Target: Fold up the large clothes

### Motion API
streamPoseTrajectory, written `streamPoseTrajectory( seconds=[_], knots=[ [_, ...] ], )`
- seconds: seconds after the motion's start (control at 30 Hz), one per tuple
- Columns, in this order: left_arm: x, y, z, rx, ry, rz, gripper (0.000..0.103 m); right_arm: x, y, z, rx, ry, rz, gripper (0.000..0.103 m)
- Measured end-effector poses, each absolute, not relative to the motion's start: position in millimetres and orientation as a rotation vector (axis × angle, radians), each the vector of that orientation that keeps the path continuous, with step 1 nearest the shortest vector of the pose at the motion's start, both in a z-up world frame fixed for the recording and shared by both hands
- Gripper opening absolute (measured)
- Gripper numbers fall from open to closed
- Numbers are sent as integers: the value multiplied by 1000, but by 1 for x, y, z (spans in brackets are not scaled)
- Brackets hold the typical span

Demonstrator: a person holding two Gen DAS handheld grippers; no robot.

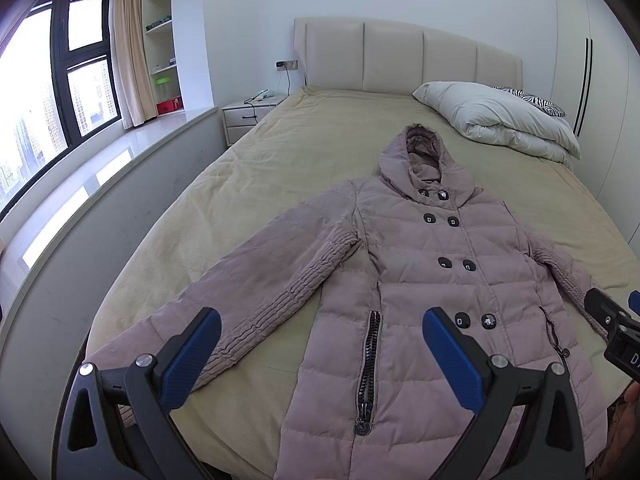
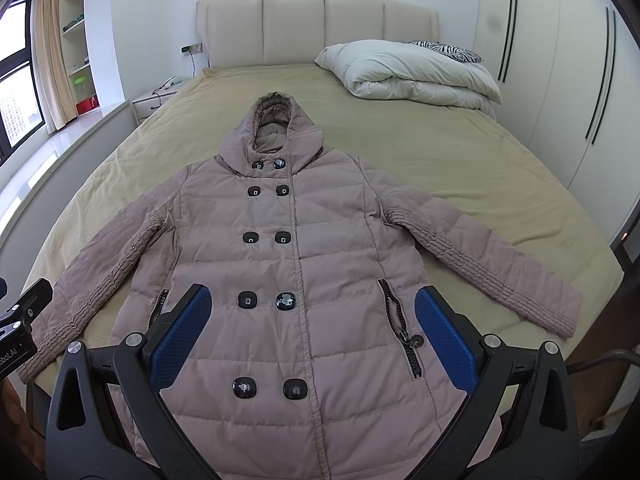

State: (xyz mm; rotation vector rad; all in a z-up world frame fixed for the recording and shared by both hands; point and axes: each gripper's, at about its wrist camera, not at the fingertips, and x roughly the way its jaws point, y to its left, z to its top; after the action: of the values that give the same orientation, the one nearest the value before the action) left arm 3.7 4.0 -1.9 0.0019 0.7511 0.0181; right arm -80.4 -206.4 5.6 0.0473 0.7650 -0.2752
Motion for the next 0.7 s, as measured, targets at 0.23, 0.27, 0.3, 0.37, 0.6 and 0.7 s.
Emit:
streamPoseTrajectory(
  seconds=[0.23,0.27,0.3,0.37,0.6,0.7],
  knots=[
    [2,6,-3,3,752,19,103,-81,-207,5,46,766,-275,103],
    [2,6,-3,3,752,19,103,-81,-207,5,47,766,-275,103],
    [2,5,-3,3,752,19,103,-81,-207,4,48,767,-274,103],
    [2,5,-3,4,752,19,103,-81,-207,5,48,766,-275,103],
    [2,5,-3,4,752,18,103,-80,-206,6,48,767,-274,103],
    [2,4,-3,5,752,19,103,-82,-208,2,49,769,-274,103]
  ],
)
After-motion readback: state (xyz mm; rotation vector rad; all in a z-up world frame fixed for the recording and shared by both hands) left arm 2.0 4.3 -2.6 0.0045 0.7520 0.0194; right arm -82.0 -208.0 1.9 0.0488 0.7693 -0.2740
